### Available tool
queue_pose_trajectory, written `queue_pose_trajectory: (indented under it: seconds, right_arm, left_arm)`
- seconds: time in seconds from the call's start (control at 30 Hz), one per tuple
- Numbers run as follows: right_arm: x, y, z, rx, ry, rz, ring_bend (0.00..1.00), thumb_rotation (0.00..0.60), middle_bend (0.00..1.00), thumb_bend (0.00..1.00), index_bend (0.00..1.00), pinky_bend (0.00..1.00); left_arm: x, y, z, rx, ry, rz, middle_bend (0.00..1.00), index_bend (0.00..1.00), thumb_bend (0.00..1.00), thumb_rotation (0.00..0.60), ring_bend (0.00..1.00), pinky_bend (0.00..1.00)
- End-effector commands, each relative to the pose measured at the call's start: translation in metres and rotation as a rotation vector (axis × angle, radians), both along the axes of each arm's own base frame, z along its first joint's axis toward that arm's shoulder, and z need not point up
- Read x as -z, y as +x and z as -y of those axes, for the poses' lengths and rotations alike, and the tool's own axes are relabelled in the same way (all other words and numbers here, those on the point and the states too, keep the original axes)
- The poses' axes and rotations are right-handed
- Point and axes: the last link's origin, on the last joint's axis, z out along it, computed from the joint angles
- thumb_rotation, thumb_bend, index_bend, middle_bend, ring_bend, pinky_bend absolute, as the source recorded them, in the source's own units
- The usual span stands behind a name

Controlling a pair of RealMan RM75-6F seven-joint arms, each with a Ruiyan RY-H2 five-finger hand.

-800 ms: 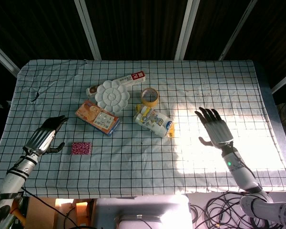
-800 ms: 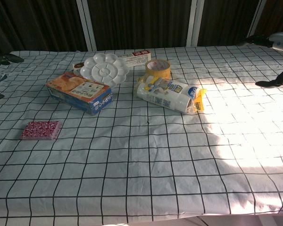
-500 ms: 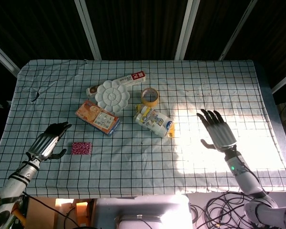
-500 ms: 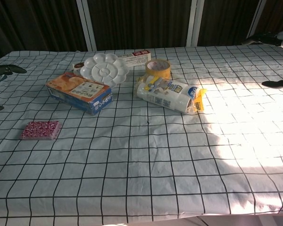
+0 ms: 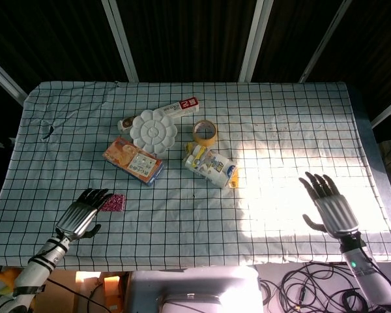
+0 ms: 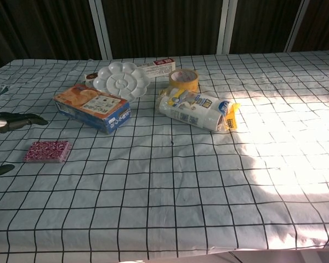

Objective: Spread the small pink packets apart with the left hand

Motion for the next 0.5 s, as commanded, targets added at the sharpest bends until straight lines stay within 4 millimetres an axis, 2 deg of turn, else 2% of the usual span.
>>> queue_pose_trajectory:
  seconds: [0.03,0.3,0.5]
  right_arm:
    - [-0.005,-0.006,-0.009,0.006,0.003,-0.001,0.0,0.6,0.0,0.24,0.0,0.0]
    - [-0.008,-0.01,-0.014,0.015,0.008,0.013,0.0,0.6,0.0,0.24,0.0,0.0]
    - [-0.007,-0.012,-0.012,0.02,0.018,0.017,0.0,0.6,0.0,0.24,0.0,0.0]
  left_arm:
    - [0.019,0.003,-0.01,-0.002,0.049,-0.007,0.0,0.05,0.37,0.6,0.0,0.0]
    - [0.037,0.001,-0.033,-0.055,0.064,-0.046,0.0,0.08,0.37,0.6,0.0,0.0]
    - [0.041,-0.003,-0.034,-0.095,0.036,-0.097,0.0,0.12,0.37,0.6,0.0,0.0]
